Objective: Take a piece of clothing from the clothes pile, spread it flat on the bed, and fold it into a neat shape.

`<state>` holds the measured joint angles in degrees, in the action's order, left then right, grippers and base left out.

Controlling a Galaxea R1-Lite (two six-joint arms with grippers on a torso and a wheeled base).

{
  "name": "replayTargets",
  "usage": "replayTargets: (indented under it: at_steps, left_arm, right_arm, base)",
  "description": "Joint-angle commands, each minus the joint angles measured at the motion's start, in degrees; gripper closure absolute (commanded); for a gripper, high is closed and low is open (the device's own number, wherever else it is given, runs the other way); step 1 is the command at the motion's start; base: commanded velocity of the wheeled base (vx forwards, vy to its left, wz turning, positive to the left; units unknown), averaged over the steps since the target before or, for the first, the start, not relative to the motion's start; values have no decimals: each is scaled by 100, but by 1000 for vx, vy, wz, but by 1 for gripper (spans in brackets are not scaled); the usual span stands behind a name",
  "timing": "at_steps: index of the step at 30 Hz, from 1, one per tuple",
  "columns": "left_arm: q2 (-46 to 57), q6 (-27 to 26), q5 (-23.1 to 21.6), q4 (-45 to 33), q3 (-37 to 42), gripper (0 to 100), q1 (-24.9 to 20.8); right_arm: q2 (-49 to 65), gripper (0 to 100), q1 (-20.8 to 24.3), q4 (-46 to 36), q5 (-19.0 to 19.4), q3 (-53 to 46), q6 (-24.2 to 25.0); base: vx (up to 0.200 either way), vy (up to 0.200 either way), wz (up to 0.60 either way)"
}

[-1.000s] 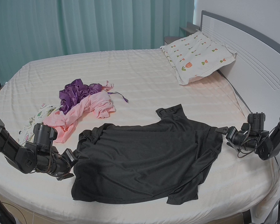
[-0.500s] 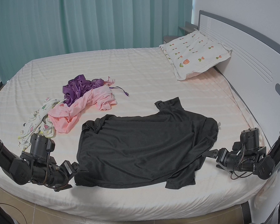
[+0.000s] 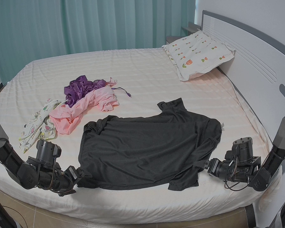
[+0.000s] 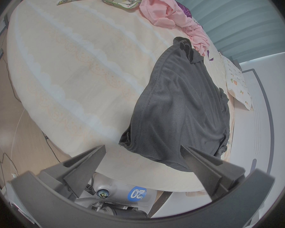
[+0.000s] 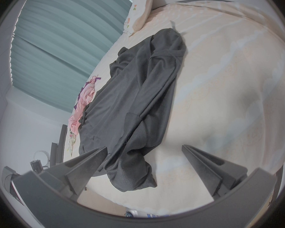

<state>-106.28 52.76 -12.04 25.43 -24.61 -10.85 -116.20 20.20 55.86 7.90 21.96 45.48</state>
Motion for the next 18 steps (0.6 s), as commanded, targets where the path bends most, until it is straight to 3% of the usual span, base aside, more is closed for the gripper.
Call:
replayTargets:
  at_steps: [1, 8, 9, 18]
  left_arm:
    - [-200, 24, 44, 59, -17, 0, 4]
    - [-394, 270, 132, 542, -26, 0, -128]
    - [-394, 270, 132, 542, -26, 100, -128]
    - [-517, 305, 211, 814, 97, 100, -172]
  right_arm:
    - [-280, 0, 107, 154, -25, -95, -48]
    - [-307, 0, 142, 180, -25, -104, -101]
    - [-307, 0, 142, 180, -25, -104, -101]
    - [-544, 0, 292, 241, -43, -42, -540]
  base:
    - [0, 0, 0]
    - [0, 0, 0]
    - [0, 0, 0]
    - [0, 0, 0]
